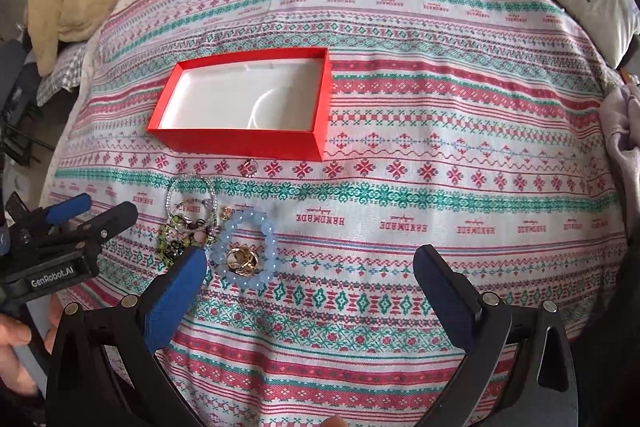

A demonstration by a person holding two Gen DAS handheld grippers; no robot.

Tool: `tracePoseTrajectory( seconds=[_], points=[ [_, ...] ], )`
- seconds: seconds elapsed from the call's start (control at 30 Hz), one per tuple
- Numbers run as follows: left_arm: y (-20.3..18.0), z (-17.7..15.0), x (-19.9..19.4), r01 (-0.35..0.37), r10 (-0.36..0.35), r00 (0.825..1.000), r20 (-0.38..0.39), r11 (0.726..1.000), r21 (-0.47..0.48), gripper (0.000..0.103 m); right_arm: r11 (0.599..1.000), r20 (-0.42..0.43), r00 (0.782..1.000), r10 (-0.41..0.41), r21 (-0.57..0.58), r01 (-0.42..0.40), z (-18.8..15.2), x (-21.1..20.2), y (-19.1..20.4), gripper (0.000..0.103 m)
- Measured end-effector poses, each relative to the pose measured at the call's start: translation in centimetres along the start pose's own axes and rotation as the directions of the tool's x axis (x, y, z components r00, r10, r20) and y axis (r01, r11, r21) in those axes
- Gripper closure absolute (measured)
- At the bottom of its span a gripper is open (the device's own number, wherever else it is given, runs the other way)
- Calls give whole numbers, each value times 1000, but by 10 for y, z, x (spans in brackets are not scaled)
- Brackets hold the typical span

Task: Organize jewelry
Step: 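Grasp the silver bracelet with the left tool while the right tool grasps the light blue bead bracelet, then carry both bracelets over the red box and lower them onto the white insert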

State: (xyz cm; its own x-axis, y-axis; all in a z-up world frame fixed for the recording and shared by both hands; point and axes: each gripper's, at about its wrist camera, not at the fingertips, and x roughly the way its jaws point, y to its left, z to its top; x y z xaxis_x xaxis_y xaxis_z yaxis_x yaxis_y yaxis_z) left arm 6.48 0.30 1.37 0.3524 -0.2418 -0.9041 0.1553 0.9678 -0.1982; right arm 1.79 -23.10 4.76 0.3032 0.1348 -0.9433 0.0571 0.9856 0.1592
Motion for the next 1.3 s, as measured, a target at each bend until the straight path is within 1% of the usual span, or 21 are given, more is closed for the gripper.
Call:
tracePoseTrajectory(
  seconds=[0.03, 0.1, 0.2, 0.23, 0.27, 0.3, 0.33, 0.4, 0.47, 0.5, 0.6, 0.67, 0.7, 0.73, 0.87, 0.93, 0.97, 1.0, 1.13, 1.3],
  points=[
    [2, 2, 5, 21, -21, 1000, -12, 1000, -11, 21, 1000, -12, 1000, 27, 6, -27, 1, 7, -1, 2],
    [1, 7, 12, 76, -76, 997, -15, 997, -5, 23, 995, -37, 995, 96, 18, -95, 4, 19, -3, 16],
    [-3, 11, 22, 109, -109, 994, -17, 994, 32, 29, 989, -53, 988, 146, 19, -146, 8, 33, -1, 26],
    [-4, 12, 27, 115, -114, 993, -26, 993, 35, 36, 988, -66, 986, 153, 15, -153, 9, 39, -1, 28],
    [-3, 13, 32, 118, -117, 992, -35, 992, 31, 45, 987, -76, 984, 160, 14, -159, 10, 44, 0, 35],
    [-4, 14, 38, 124, -122, 991, -47, 992, 26, 49, 987, -88, 983, 163, 15, -162, 11, 50, 0, 40],
    [-3, 16, 43, 128, -127, 990, -59, 992, 22, 52, 986, -97, 981, 168, 19, -167, 13, 54, 1, 42],
    [-2, 17, 50, 137, -135, 988, -78, 990, 26, 56, 984, -106, 978, 178, 32, -176, 15, 62, -1, 51],
    [-6, 16, 56, 135, -130, 987, -89, 990, 49, 62, 983, -122, 976, 181, 48, -176, 17, 70, -2, 56],
    [-8, 16, 59, 133, -126, 988, -94, 989, 63, 63, 983, -130, 974, 183, 53, -178, 17, 74, -3, 59],
    [-14, 16, 67, 118, -108, 988, -107, 988, 97, 67, 985, -144, 974, 172, 36, -169, 19, 80, 3, 66],
    [-16, 17, 69, 100, -89, 991, -105, 989, 106, 77, 989, -139, 979, 150, 7, -151, 20, 83, 8, 68],
    [-18, 18, 70, 90, -79, 991, -104, 990, 110, 79, 990, -137, 981, 138, -7, -140, 19, 84, 11, 70],
    [-18, 19, 71, 81, -69, 992, -103, 990, 115, 84, 992, -133, 983, 124, -23, -128, 19, 85, 15, 71],
    [-22, 20, 74, 47, -34, 995, -97, 990, 134, 91, 991, -116, 991, 61, -113, -74, 17, 90, 32, 73],
    [-24, 19, 74, 27, -14, 996, -89, 989, 146, 96, 987, -111, 993, 29, -156, -46, 16, 93, 41, 80],
    [-26, 18, 74, 16, -3, 996, -84, 988, 153, 99, 985, -109, 994, 16, -172, -34, 15, 94, 44, 87],
    [-27, 18, 75, 9, 4, 997, -80, 987, 158, 99, 983, -107, 994, 5, -183, -25, 15, 96, 47, 90],
    [-34, 16, 74, -6, 16, 998, -66, 987, 159, 102, 978, -91, 996, -20, -206, 1, 15, 96, 55, 90],
    [-40, 16, 65, 8, -1, 999, -44, 986, 167, 103, 982, -87, 996, -4, -186, -12, 16, 89, 46, 91]
  ],
)
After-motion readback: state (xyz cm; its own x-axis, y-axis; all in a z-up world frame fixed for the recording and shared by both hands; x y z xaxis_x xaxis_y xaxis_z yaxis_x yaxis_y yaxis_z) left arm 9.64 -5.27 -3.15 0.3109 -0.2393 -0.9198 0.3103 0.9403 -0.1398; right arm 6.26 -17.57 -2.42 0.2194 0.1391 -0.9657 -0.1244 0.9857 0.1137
